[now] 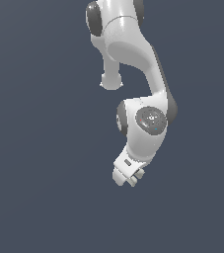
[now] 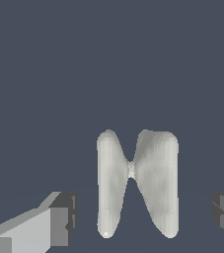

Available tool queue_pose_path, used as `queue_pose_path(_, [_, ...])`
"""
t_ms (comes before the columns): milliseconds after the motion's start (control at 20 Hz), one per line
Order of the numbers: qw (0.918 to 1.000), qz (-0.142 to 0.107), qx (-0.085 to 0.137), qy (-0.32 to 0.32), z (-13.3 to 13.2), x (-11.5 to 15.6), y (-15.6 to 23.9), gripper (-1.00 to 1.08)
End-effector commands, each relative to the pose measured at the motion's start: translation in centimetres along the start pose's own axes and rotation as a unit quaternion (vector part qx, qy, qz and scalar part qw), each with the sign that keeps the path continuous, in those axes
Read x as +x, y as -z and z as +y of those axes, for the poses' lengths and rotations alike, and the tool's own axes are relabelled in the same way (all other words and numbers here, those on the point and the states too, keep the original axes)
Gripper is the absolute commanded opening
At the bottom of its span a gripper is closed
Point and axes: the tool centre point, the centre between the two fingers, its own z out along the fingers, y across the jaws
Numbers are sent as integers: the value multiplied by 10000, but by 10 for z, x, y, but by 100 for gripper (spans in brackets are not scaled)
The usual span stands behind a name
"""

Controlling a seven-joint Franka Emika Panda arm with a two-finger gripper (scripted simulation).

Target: Pick up the object and move it to a goal position.

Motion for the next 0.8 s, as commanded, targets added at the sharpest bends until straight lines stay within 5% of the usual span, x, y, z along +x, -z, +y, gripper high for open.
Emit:
queue_pose_path(0, [10000,1,-1,0,0,0,0,100])
queue_pose_path(750, [10000,3,-2,25,0,0,-52,100])
